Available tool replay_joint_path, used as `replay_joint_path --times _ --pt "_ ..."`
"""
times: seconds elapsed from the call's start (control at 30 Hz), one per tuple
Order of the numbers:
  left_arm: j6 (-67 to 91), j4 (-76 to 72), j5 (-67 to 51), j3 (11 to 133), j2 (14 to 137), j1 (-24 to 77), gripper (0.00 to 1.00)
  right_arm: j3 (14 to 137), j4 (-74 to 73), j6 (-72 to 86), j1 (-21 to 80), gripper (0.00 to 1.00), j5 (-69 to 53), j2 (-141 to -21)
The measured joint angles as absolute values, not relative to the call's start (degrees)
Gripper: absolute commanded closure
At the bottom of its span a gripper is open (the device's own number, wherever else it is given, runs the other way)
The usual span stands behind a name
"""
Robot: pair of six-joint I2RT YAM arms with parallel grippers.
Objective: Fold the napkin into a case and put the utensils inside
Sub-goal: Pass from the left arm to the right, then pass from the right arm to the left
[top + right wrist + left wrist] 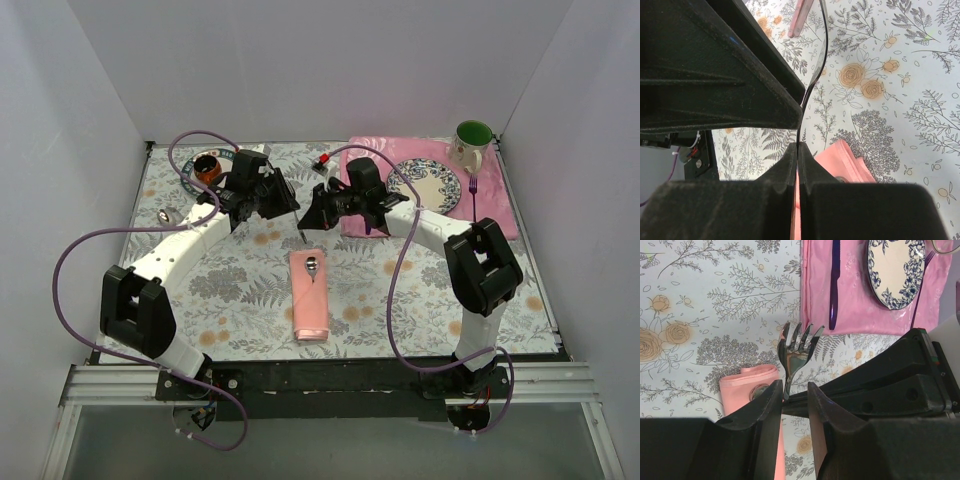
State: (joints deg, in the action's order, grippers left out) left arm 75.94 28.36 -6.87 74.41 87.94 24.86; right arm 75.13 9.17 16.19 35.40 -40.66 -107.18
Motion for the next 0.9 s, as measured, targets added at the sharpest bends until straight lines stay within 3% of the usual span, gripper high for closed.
replay_joint_path --times 0.7,0.9 --pt "75.64 33.01 -8.82 76.47 91.42 24.62 0.75 72.29 9.02 12.16 35.77 0.99 -40.58 -104.73" --pt "75.68 33.58 -10.17 77.12 91.42 24.43 0.9 71.72 9.06 11.31 35.77 0.99 -40.6 -104.14"
